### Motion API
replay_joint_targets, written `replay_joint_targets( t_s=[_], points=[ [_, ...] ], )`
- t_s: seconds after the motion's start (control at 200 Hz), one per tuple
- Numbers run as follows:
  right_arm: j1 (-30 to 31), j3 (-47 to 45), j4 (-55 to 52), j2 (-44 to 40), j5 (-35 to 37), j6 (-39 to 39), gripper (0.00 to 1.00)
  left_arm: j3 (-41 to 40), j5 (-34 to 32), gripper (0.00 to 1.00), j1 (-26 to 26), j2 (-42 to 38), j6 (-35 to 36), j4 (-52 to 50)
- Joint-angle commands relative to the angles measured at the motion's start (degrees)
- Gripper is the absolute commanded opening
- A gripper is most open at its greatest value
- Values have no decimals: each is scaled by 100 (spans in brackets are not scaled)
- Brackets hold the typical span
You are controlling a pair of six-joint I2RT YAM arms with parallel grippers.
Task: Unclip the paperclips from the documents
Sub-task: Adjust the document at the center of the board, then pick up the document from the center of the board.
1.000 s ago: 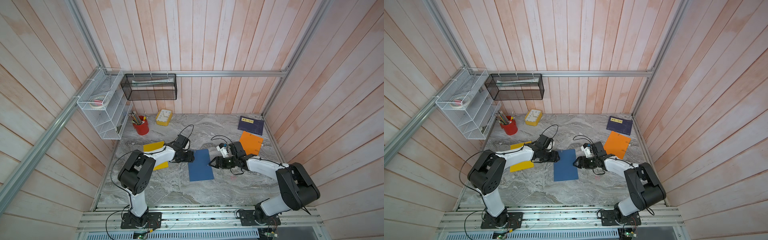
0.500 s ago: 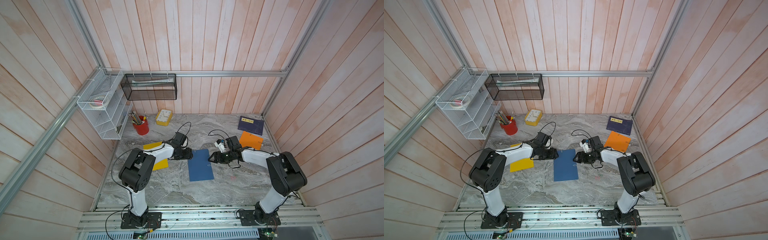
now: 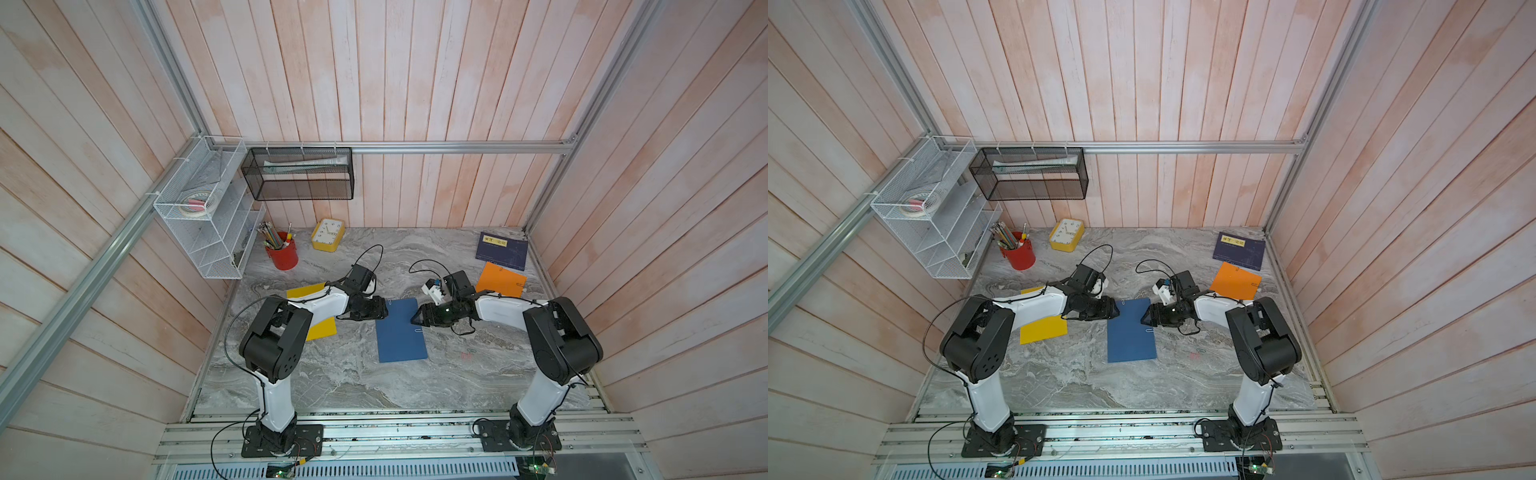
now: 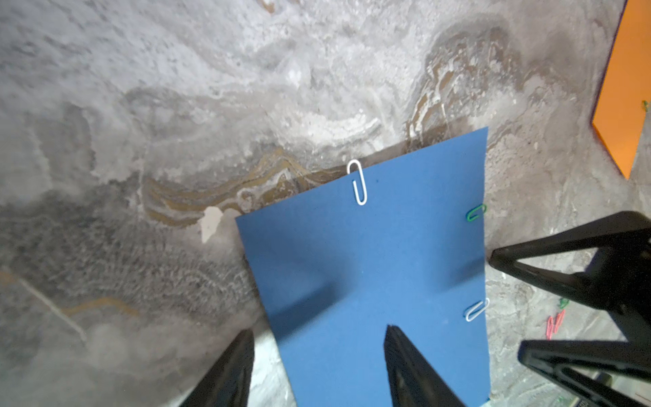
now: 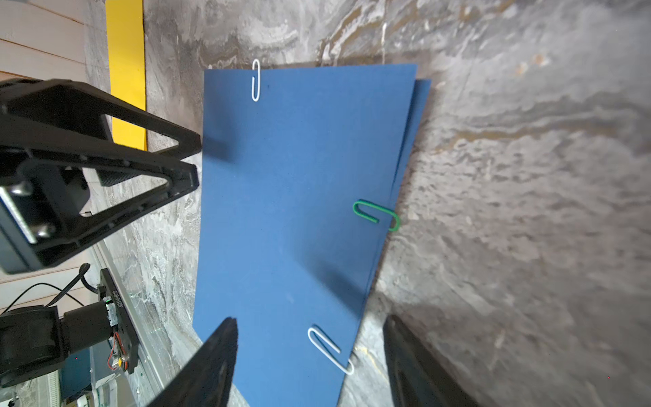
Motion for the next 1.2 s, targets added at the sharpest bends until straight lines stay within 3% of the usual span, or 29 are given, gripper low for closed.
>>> replay_joint_targets(
  t_s=[0.0, 1.195],
  points=[
    [32, 65, -249, 197, 112, -29, 68, 31, 127, 63, -21, 178, -39, -185],
    [214, 225, -372, 628, 47, -26, 72, -73, 426, 63, -75, 124, -248, 53]
  ],
)
